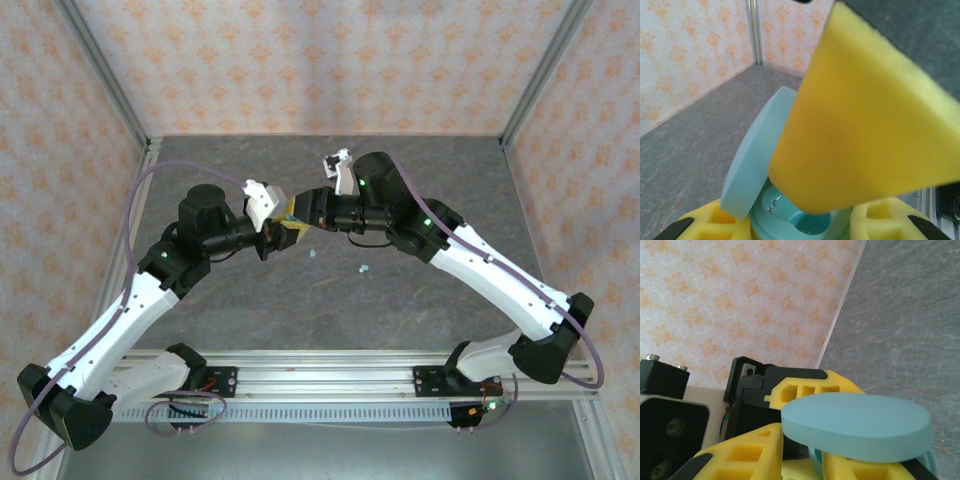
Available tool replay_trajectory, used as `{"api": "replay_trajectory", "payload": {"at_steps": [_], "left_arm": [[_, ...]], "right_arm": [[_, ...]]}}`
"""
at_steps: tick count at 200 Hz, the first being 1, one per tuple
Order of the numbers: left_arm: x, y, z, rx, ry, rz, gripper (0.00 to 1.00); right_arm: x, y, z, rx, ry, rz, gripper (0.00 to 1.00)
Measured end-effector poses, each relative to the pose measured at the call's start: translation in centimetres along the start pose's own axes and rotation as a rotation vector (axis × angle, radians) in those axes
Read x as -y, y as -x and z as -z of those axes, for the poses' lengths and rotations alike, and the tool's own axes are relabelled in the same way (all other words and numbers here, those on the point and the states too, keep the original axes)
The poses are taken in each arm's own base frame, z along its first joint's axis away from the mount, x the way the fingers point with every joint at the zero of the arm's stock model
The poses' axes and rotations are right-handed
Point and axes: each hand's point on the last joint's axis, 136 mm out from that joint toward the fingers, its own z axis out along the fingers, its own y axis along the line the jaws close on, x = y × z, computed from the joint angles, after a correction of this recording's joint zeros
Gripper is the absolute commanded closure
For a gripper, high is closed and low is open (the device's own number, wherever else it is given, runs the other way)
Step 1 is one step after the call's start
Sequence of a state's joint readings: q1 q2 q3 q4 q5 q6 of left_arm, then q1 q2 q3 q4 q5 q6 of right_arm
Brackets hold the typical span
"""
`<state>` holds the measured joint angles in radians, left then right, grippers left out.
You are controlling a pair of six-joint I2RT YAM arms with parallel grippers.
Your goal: Insert the wireless bluetooth earbuds into the charging case
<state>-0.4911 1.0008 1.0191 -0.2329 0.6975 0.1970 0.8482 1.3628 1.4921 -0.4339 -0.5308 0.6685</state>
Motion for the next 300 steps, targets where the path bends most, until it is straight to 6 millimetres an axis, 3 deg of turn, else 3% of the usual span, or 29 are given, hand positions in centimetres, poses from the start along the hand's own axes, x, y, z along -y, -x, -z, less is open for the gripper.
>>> {"api": "replay_trajectory", "payload": {"at_steps": [44,108,141,181,226,268,300], "left_arm": [[0.0,-0.2,0.1,-0.005,0.001,-0.01,1.0],[-0.6,-0.8,0.8,0.008,0.031,-0.009,1.0],[-0.8,-1.2,0.8,0.002,0.032,-0.001,1.0],[-0.7,-1.1,1.1,0.009,0.006,0.006,1.0],[0.1,-0.4,1.5,0.024,-0.052,0.016,1.0],[0.5,0.0,1.3,0.023,-0.108,0.043,1.0],[0.9,0.1,1.3,0.016,-0.142,0.055,1.0]], "right_arm": [[0.3,0.5,1.0,0.008,-0.05,0.001,0.7],[0.6,5.9,5.1,0.122,-0.071,-0.041,0.66],[3.0,7.1,6.5,0.156,-0.123,-0.076,0.59],[2.8,5.1,5.6,0.069,-0.097,0.077,0.44],[4.2,1.9,4.2,-0.009,-0.094,0.204,0.41],[2.2,0.0,3.4,-0.056,-0.052,0.379,0.36],[0.9,0.6,3.4,-0.042,-0.039,0.467,0.37]]}}
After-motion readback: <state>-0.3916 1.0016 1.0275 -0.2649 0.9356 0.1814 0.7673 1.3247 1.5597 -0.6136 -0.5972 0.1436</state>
